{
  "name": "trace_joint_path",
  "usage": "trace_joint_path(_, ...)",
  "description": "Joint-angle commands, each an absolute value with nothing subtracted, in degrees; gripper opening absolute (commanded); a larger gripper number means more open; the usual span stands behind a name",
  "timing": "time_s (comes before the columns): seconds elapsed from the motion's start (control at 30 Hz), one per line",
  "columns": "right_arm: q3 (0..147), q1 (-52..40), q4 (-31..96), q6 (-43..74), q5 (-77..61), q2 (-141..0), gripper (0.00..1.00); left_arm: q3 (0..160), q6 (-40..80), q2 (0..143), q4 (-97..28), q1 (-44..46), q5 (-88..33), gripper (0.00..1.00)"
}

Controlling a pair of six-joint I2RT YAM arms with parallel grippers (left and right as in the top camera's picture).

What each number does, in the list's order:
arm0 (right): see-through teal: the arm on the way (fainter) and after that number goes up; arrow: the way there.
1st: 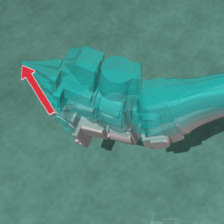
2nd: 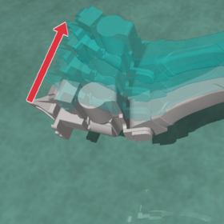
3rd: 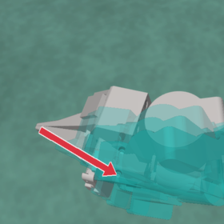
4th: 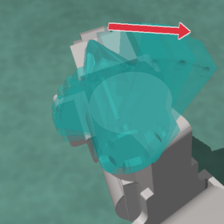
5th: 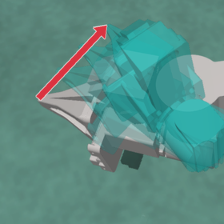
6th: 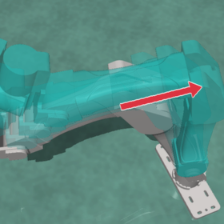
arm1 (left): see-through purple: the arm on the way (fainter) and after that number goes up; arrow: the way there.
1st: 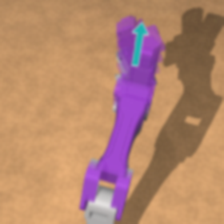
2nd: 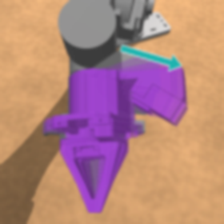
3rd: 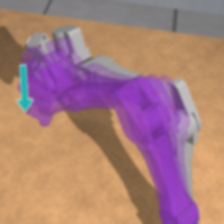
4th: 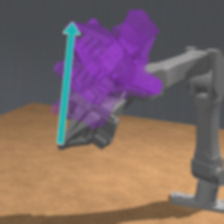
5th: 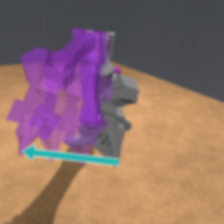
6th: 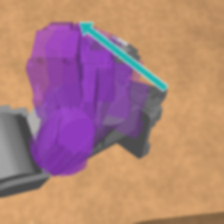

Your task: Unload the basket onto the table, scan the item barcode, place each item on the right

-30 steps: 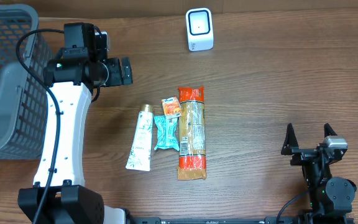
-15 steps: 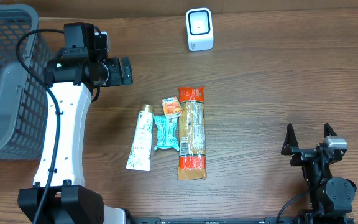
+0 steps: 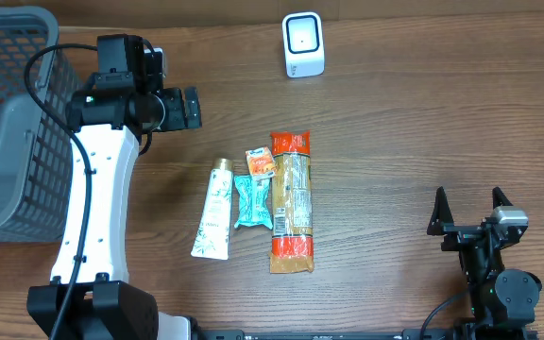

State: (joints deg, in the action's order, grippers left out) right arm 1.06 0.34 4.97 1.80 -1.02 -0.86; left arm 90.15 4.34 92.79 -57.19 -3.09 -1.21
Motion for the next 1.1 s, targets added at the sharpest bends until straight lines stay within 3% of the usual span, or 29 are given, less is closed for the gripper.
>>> trace_joint_path(0.0,0.5,0.4,4.6,5.9,-2.9,-0.4,1.0,90.8,5.1,92.5,-57.0,-3.0,-0.6,1.0)
trace_joint_path(0.27,4.7,0.4,5.1,10.7,-3.3,-0.4,1.0,90.8,5.1,92.5,-57.0,-3.0,-0.6,1.0)
trace_joint_path(0.6,30.0,0.4,17.6,10.7,-3.8,-8.8,1.0,90.8,5.1,92.5,-57.0,-3.0,-0.6,1.0)
trace_joint_path(0.87,56.4,0.4,39.9,6.0,-6.5,-27.3,1.0,90.8,5.1,92.5,-57.0,-3.0,-0.6,1.0)
trace_joint_path(1.07,78.3,0.4,65.6,4.2,-7.8,-47.1,1.0,90.8,5.1,92.5,-57.0,-3.0,-0.6,1.0)
